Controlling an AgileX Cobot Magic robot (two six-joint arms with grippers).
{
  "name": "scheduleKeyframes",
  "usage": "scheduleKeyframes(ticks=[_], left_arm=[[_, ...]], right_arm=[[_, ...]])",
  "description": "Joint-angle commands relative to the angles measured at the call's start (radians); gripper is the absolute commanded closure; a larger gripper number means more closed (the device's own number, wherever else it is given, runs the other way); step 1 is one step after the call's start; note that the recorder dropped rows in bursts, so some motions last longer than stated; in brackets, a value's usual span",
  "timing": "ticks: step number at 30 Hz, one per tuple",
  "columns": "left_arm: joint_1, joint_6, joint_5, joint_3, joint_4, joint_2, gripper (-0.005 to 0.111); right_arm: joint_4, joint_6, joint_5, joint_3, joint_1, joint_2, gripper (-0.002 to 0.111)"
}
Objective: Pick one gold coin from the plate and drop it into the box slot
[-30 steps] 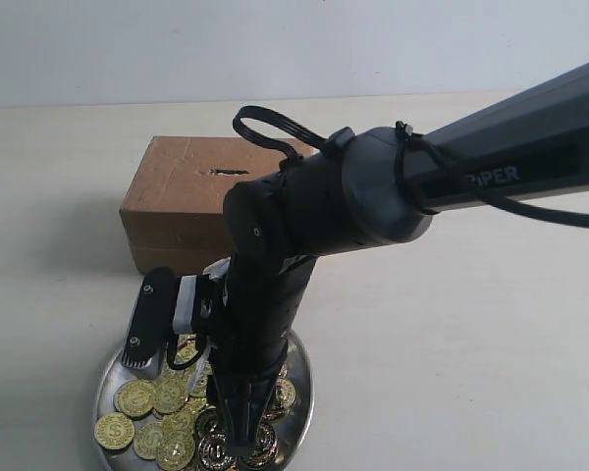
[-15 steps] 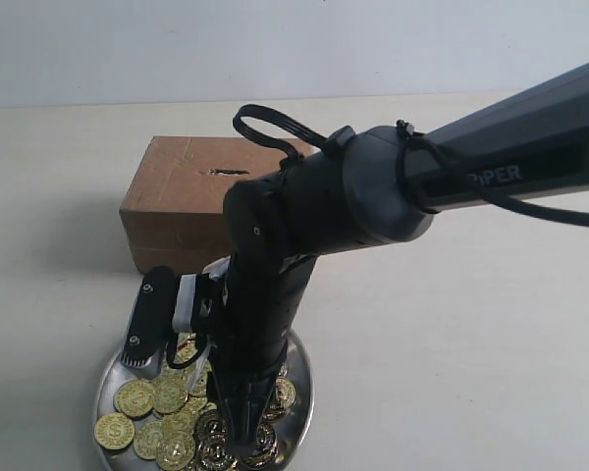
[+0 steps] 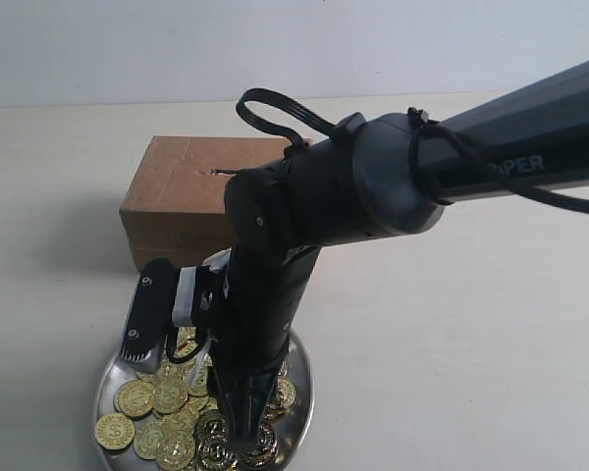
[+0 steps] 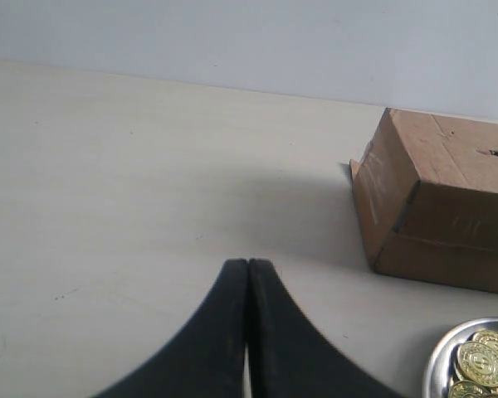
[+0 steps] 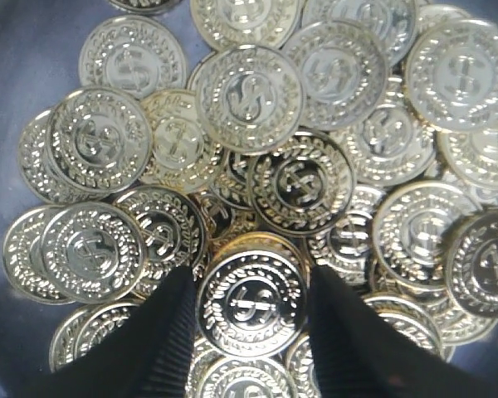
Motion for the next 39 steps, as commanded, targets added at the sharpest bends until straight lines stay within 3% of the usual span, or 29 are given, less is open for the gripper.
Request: scheduleKeyframes(ticks=[1, 15, 33, 36, 39], left_arm=[[-0.005, 0.000, -0.005, 0.003, 0.003, -0.005, 0.107], [-0.005, 0.000, -0.005, 0.003, 0.003, -0.005, 0.107], [-0.005, 0.010, -0.014, 0.003, 0.012, -0.005, 0.107], [-0.005, -0.008, -0.056, 0.003, -0.070, -0.005, 0.107], [-0.005, -0.025, -0.154, 0.003, -0.289, -0.005, 0.107]], right_arm=[[-0.003, 0.003, 0.001, -0.003, 0.002, -0.023, 0.073], [0.045, 0.011, 0.084, -0.003, 0.002, -0.164, 0.073], [0.068, 0.011, 0.122, -0.003, 0.002, -0.166, 0.073], [0.068, 0.011, 0.124, -0.003, 0.002, -0.166, 0.073], [0.068, 0.011, 0.137, -0.003, 0.002, -0.166, 0.073]])
